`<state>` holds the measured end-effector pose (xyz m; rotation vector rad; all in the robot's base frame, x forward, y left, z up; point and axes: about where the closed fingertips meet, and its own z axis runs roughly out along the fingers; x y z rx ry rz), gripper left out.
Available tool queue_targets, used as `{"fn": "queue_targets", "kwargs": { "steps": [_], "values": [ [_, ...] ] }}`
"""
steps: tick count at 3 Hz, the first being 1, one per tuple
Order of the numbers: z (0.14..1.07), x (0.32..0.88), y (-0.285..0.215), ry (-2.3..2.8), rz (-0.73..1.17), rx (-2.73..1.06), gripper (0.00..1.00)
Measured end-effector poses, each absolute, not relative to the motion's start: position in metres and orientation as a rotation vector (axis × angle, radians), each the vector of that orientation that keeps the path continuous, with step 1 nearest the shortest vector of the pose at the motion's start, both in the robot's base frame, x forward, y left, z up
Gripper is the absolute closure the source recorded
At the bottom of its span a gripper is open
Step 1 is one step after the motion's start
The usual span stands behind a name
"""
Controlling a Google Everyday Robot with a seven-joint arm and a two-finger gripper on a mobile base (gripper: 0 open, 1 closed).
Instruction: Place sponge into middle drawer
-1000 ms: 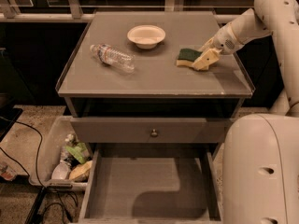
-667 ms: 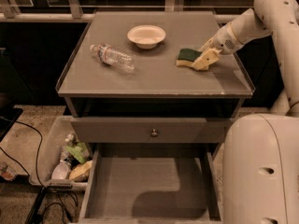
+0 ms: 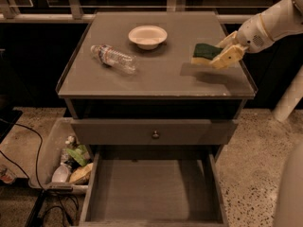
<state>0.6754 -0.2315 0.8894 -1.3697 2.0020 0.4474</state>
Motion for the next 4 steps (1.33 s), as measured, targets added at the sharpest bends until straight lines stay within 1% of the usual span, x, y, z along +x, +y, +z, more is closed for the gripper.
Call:
{"fn": "queue_targets", "kwargs": {
  "steps": [2, 3, 4],
  "values": [
    [0.949, 0.576, -0.229, 1.912, 0.34, -1.332, 1.0],
    [0.947, 0.526, -0.219, 1.912, 0.333, -1.286, 1.0],
    [0.912, 0.508, -0.218, 1.973, 0.38, -1.291, 1.0]
  ]
}}
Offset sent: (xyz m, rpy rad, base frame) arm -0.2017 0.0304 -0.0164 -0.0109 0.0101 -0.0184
